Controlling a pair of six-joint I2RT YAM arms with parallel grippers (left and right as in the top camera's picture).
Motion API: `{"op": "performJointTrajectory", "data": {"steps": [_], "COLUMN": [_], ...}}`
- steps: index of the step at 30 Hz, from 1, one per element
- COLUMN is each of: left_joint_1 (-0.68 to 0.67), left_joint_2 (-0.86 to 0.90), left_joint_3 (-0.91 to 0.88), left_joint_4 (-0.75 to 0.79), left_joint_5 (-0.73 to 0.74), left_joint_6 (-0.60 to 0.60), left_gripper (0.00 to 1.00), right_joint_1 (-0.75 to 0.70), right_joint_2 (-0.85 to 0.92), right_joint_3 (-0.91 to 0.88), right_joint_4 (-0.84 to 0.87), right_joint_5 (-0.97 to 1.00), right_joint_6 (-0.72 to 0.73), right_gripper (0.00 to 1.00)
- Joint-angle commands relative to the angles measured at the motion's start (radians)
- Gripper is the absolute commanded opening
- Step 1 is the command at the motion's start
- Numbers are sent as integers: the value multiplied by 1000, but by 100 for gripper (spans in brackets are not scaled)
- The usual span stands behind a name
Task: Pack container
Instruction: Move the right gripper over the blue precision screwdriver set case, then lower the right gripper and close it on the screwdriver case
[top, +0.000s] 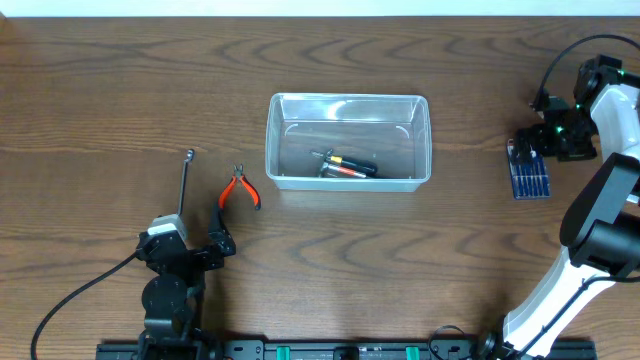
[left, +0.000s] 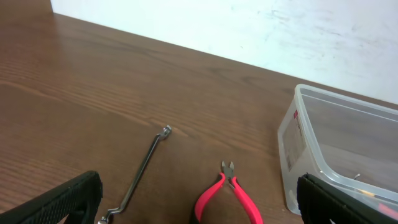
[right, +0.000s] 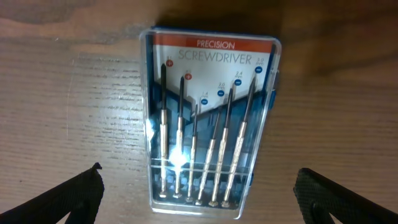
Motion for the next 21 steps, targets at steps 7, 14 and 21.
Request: {"op": "performJointTrajectory", "data": {"steps": [7, 14, 21], "left_joint_1": [-5, -5, -5], "left_joint_2": [-6, -6, -6], "left_joint_3": [-25, -25, -25], "left_joint_4": [-10, -10, -10], "left_joint_5": [-8, -8, -8], "left_joint_6": [14, 14, 14], "left_gripper": [98, 98, 98], "right_joint_1": [14, 15, 16], "right_joint_2": [31, 58, 84], "right_joint_3": [-3, -3, -3], "right_joint_4": [18, 12, 11], "right_joint_5": [25, 24, 22], "right_joint_6": [53, 64, 72], "right_gripper": [99, 99, 99]}}
